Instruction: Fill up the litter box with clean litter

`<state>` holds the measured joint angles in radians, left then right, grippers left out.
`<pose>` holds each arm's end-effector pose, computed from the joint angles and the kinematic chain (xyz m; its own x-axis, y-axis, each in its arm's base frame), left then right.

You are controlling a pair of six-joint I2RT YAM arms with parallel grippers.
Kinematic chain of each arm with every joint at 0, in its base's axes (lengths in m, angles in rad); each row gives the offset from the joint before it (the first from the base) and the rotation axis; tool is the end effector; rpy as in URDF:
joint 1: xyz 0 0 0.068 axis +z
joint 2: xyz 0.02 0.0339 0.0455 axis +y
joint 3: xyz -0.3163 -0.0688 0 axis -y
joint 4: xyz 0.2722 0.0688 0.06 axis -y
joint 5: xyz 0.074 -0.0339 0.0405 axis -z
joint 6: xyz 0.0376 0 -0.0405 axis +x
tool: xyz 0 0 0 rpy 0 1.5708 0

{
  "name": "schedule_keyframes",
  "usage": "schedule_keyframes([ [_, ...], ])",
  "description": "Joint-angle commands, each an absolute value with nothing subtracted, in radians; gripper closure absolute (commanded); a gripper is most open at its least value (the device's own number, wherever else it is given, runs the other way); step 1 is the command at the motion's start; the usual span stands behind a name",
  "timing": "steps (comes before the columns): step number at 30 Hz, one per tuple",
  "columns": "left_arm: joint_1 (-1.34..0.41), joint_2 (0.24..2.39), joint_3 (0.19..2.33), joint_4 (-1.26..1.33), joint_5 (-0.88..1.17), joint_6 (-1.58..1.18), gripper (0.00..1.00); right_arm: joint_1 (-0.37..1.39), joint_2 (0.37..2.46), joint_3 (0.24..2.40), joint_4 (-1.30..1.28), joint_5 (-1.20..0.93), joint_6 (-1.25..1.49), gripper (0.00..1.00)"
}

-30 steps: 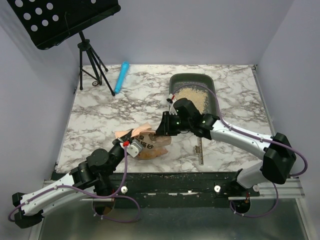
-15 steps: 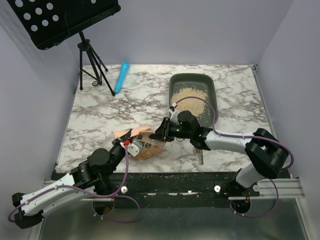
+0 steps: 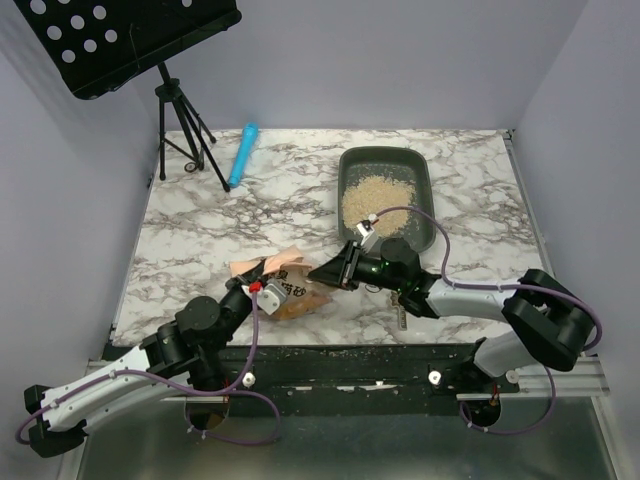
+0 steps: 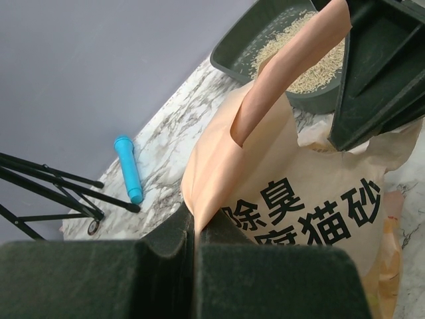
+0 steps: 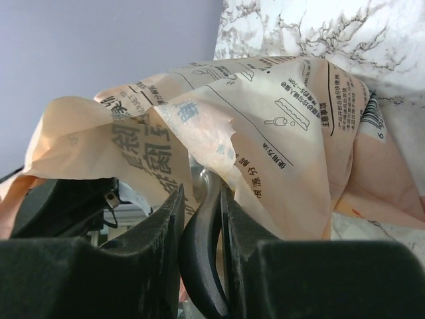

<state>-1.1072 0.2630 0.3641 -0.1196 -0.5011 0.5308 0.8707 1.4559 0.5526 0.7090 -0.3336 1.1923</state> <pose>0.0547 -0.0691 0.2809 0.2813 0.4303 -0.8578 0.4955 0.7003 0.5138 0.1883 0.2426 0.2299 -0.9098 0.2828 -0.3038 -0.2279 0.2714 0.9351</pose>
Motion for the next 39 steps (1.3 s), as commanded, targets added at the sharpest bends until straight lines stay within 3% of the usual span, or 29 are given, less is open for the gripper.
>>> schedule_keyframes([
  [1, -1.111, 0.279, 0.405, -0.021, -0.391, 0.529, 1.00, 0.854, 1.394, 0.517, 0.896, -0.379, 1.302, 1.00],
  [16, -1.117, 0.336, 0.377, -0.021, -0.210, 0.523, 1.00, 0.717, 1.287, 0.315, 1.080, -0.475, 1.442, 1.00],
  [25, -1.123, 0.417, 0.373, -0.006, -0.172, 0.517, 1.00, 0.582, 1.178, 0.229, 1.065, -0.604, 1.456, 1.00],
  [28, -1.124, 0.440, 0.373, -0.005, -0.157, 0.511, 1.00, 0.542, 1.118, 0.225, 0.990, -0.633, 1.434, 1.00],
  [39, -1.137, 0.456, 0.370, 0.021, -0.152, 0.506, 1.00, 0.451, 0.839, 0.390, 0.324, -0.604, 1.198, 1.00],
])
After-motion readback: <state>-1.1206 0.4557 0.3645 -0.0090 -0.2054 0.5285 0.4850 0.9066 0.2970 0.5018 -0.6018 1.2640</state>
